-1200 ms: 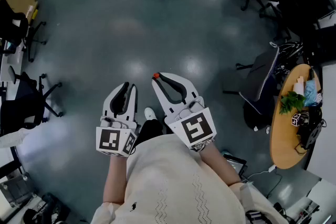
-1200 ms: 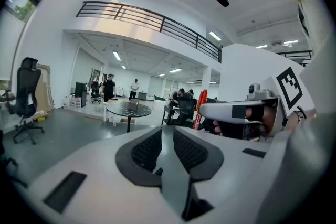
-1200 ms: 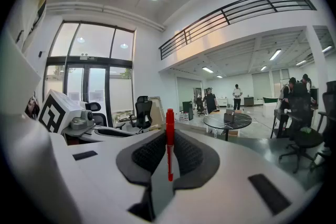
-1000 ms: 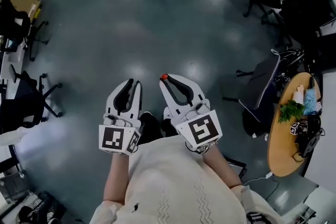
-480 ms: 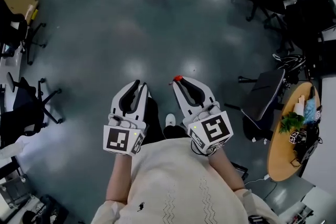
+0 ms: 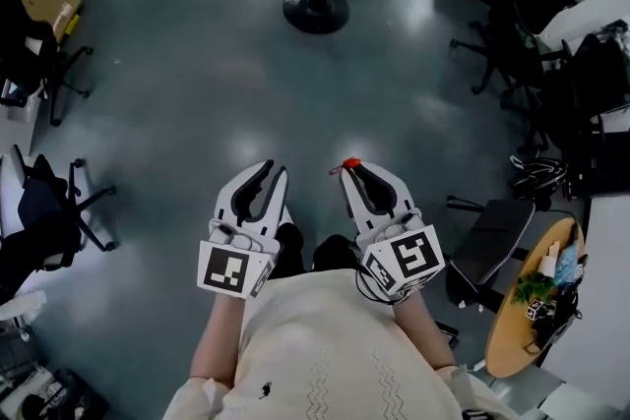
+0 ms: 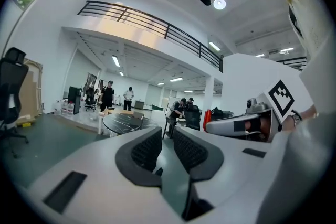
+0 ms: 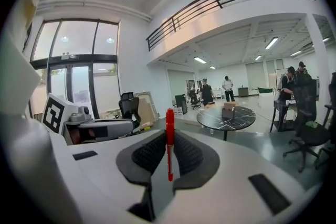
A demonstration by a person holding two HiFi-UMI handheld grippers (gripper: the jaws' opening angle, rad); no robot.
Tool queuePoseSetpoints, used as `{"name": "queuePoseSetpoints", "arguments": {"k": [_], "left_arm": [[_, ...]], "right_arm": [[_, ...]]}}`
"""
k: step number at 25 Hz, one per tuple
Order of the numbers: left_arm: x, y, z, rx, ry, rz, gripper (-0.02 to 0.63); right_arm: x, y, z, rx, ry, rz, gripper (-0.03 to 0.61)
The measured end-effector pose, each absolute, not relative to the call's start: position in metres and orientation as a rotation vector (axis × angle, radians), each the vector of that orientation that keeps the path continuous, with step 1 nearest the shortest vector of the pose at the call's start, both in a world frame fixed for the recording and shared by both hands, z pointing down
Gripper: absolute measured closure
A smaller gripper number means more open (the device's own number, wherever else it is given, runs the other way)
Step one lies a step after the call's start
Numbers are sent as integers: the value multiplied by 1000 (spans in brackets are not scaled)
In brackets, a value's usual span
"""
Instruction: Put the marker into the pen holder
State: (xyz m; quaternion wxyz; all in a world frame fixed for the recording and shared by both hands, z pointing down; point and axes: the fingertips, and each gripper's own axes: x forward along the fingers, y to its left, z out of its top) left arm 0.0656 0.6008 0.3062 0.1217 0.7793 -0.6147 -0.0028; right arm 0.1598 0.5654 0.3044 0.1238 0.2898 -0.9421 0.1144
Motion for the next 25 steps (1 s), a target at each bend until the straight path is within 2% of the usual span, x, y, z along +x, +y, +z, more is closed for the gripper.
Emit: {"name": "queuePoseSetpoints", "arguments": {"k": [5, 14, 25], "left_arm": [[30, 565, 303, 2255, -1771, -31, 534], [16, 471, 322, 2238, -1747, 79, 534], [2, 263, 322, 2189, -1869, 93, 534]], "right_arm": [[125, 528, 300, 869, -2741, 345, 523], [105, 423, 321, 871, -2722, 414, 523], [76, 230, 329, 745, -2742, 413, 523]]}}
